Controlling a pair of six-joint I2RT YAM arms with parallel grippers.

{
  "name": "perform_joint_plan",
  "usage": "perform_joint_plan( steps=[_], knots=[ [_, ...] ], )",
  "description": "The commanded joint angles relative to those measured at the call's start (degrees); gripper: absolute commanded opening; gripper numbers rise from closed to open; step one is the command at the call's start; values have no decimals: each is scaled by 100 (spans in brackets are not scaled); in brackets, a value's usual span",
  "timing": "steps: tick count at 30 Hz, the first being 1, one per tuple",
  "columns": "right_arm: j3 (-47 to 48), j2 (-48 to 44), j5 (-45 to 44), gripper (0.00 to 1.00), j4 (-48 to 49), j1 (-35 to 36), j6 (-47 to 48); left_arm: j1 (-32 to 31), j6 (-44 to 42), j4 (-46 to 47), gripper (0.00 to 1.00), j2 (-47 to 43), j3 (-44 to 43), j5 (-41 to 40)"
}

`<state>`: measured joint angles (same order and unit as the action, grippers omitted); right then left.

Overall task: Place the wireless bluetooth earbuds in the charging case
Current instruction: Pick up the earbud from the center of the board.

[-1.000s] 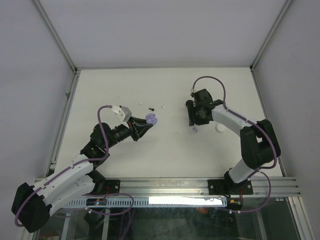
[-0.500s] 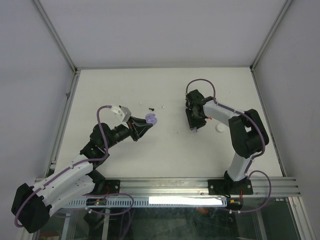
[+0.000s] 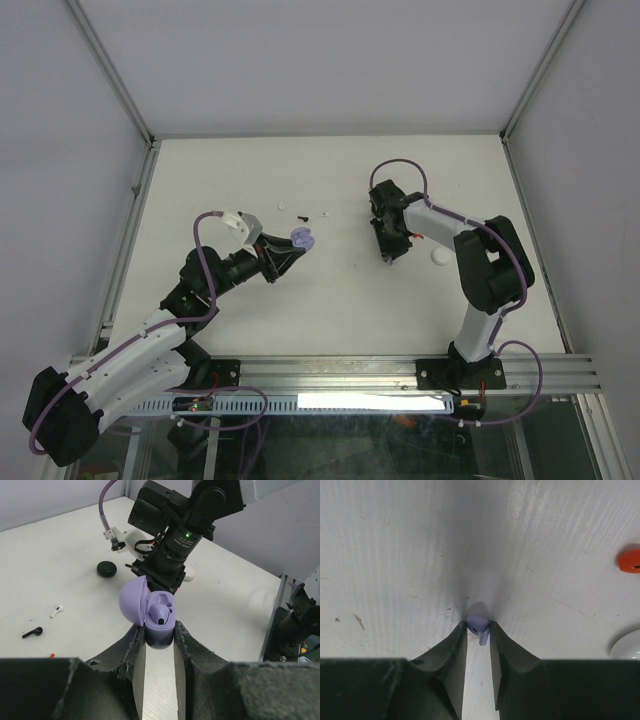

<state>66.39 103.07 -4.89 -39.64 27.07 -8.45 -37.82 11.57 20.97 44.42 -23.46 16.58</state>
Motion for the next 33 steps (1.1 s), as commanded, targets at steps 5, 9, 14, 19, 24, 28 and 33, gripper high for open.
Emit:
perform_joint_plan(
  steps=[5, 9, 14, 19, 24, 28, 33],
  knots=[
    [185, 182, -276, 27, -116, 38, 113, -10, 24, 254, 4, -66, -39, 8],
    [199, 252, -241, 26, -106, 38, 140, -10, 35, 229, 4, -121, -54, 8],
    [185, 232, -319, 21, -90, 61, 189, -14, 35, 137, 4, -186, -81, -89],
    [146, -108, -275, 14, -5, 142, 253, -13, 118, 311, 6, -331, 7, -139],
    [50, -513, -139, 11, 185, 242, 281, -13, 66, 311, 8, -298, -21, -97],
    [-77, -873, -30, 10, 371, 330, 346, -14, 41, 315, 9, -256, -53, -12],
    [-283, -1620, 240, 9, 758, 469, 527, -14, -48, 377, 10, -251, -45, 84]
  ],
)
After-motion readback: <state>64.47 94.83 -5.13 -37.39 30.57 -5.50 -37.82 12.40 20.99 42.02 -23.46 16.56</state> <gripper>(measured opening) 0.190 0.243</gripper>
